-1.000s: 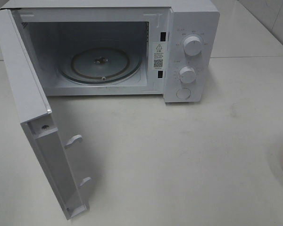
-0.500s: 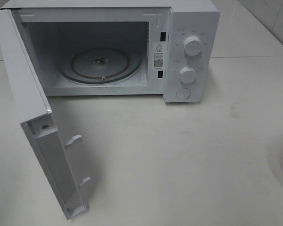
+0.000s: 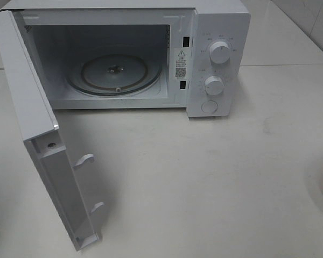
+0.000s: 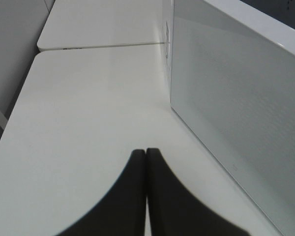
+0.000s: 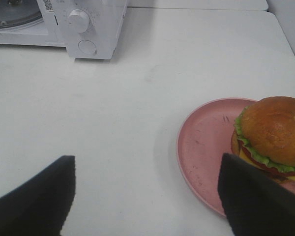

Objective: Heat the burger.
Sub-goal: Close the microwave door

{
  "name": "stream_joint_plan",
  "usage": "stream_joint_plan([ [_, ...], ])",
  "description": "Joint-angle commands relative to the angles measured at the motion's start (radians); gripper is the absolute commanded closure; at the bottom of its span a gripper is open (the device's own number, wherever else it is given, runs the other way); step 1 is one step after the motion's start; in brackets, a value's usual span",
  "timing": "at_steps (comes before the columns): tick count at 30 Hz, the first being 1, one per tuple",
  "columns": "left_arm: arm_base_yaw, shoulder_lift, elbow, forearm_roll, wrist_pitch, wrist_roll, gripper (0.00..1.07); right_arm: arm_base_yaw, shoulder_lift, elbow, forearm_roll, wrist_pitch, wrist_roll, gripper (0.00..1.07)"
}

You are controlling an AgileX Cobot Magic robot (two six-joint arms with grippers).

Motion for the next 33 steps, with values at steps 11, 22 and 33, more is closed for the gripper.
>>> stream_joint_plan([
  [11,-0.004,0.286,0.234,0.005,-0.785,0.041,1.07,-0.007,-0.027,0.002,0.001,-0.006,-0.008,0.31],
  [22,-0.004,0.572,0.26,0.167,-1.117,0.033,1.07,-0.007,-0.027,0.002,0.001,-0.006,-0.008,0.31],
  [33,-0.077,0.886,0.224,0.25,-1.312,-0.076,1.07,-0.007,-0.027,0.002,0.001,-0.006,-0.008,0.31],
])
